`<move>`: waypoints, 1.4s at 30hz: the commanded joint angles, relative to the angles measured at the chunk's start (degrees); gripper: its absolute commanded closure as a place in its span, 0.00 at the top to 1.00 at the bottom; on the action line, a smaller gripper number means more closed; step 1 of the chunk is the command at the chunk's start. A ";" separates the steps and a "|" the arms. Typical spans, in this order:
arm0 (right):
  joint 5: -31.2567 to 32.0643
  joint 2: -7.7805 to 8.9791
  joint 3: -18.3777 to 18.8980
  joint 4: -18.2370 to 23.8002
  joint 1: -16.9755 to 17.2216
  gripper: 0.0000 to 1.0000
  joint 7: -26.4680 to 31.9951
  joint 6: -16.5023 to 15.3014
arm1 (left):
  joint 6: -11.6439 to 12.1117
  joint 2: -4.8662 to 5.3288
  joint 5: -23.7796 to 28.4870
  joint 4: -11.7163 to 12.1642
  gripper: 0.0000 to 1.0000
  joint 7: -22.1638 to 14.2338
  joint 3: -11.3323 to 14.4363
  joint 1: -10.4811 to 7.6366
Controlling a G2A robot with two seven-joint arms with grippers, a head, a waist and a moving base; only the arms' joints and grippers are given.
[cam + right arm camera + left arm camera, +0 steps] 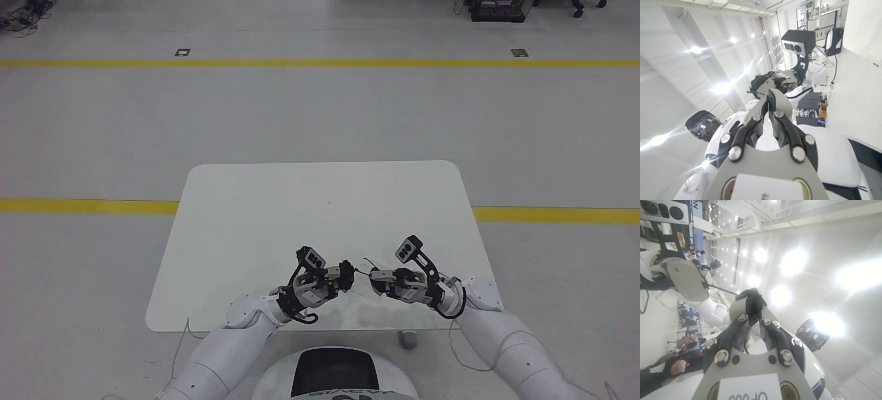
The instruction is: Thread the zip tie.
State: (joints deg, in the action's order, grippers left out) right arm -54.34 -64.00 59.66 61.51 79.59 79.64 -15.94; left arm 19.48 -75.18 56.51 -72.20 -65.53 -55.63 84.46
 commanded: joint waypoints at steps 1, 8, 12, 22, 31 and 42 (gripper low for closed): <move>0.00 -0.04 -0.13 -0.27 -0.12 0.00 0.00 0.09 | 0.00 0.00 0.00 0.00 0.00 0.00 0.00 0.00; 0.14 -0.18 -0.53 -0.89 -0.50 0.00 0.00 0.19 | 0.00 0.00 0.00 0.00 0.00 0.00 0.00 0.00; 0.59 -0.23 -0.68 -1.30 -0.70 0.00 0.00 0.20 | 0.00 0.00 0.00 0.00 0.00 0.00 0.00 0.00; 3.35 -0.45 -1.17 -2.00 -1.09 0.00 -0.81 0.16 | 0.00 0.00 0.00 0.00 0.00 0.00 0.00 0.00; 7.24 -0.51 -1.25 -2.83 -1.40 0.00 -3.67 -0.32 | 0.00 0.00 0.00 0.00 0.00 0.00 0.00 0.00; 6.67 1.58 7.32 1.96 2.50 1.00 -4.76 -3.54 | 0.00 0.00 0.00 0.00 0.00 0.00 0.00 0.00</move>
State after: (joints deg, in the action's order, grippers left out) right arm -47.57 -62.54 66.33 62.88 81.91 74.70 -19.54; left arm 19.48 -75.18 56.51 -72.20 -65.53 -55.63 84.46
